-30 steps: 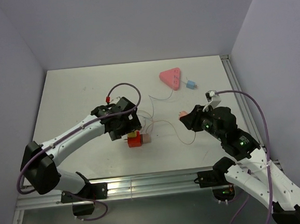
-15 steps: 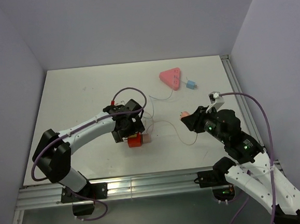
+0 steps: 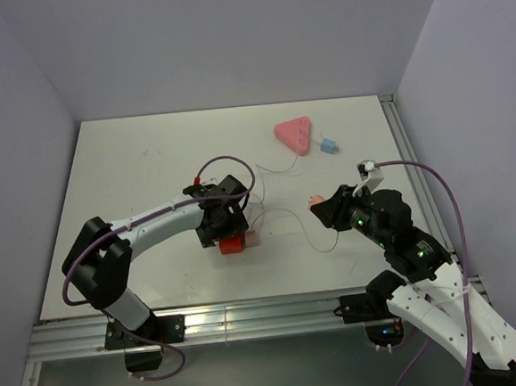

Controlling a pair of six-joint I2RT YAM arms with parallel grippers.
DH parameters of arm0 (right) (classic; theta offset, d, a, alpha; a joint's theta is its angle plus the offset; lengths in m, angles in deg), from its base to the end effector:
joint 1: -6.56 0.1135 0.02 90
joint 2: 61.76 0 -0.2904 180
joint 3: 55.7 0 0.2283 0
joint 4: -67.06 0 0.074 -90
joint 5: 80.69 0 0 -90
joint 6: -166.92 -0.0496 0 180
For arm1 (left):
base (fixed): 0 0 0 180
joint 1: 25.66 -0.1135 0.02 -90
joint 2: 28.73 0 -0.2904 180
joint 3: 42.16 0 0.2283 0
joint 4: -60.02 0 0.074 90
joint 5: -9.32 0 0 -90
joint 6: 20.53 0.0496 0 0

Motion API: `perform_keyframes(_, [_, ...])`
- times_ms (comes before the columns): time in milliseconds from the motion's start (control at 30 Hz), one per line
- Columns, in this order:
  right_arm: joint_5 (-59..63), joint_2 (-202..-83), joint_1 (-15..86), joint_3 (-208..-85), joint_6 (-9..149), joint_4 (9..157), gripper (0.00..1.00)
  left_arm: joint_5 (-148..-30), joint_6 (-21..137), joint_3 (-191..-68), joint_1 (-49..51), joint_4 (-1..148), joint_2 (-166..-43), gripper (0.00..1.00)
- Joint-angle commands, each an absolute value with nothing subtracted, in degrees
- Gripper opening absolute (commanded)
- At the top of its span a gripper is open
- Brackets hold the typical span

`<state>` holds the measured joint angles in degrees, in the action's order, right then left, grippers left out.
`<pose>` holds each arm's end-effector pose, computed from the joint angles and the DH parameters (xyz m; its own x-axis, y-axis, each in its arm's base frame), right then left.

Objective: Insert the plug

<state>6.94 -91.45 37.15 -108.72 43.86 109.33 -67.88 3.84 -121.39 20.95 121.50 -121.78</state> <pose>0.0801 0.0497 0.3076 -0.5299 0.3199 -0.7854 -0.3019 0.7943 0.5272 0.2060 -0.2019 0.2306 -0.8845 -0.3574 -0.2999 -0.3288 0.9336 -0.1427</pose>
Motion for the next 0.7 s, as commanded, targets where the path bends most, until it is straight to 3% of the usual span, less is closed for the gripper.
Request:
perform_keyframes(0, [6.5, -91.2, 36.9, -108.2, 43.6, 107.1, 0.0, -67.6, 4.7, -120.4, 21.4, 119.4, -121.5, 0.86])
perform_keyframes(300, [6.3, -91.0, 36.9, -107.5, 43.5, 106.8, 0.0, -65.7, 7.9, -119.1, 22.2, 117.6, -121.8, 0.7])
perform_keyframes(400, [6.4, -90.9, 36.9, -107.5, 43.6, 106.9, 0.0, -64.9, 9.7, -117.5, 22.2, 115.2, -121.0, 0.56])
perform_keyframes(500, [6.6, -90.9, 36.9, -107.8, 43.9, 107.3, 0.0, -64.5, 11.2, -115.2, 22.4, 111.6, -118.8, 0.35])
perform_keyframes(567, [6.4, -91.0, 37.0, -107.9, 43.9, 107.5, 0.0, -64.0, 13.3, -113.3, 22.5, 108.5, -116.5, 0.06])
perform_keyframes(600, [6.2, -91.1, 37.0, -107.9, 43.9, 107.5, 0.0, -63.6, 14.3, -112.8, 22.5, 108.0, -115.7, 0.0])
perform_keyframes(667, [5.5, -91.5, 36.9, -108.3, 43.9, 108.0, 0.0, -63.9, 16.6, -111.2, 22.6, 105.2, -113.5, 0.0])
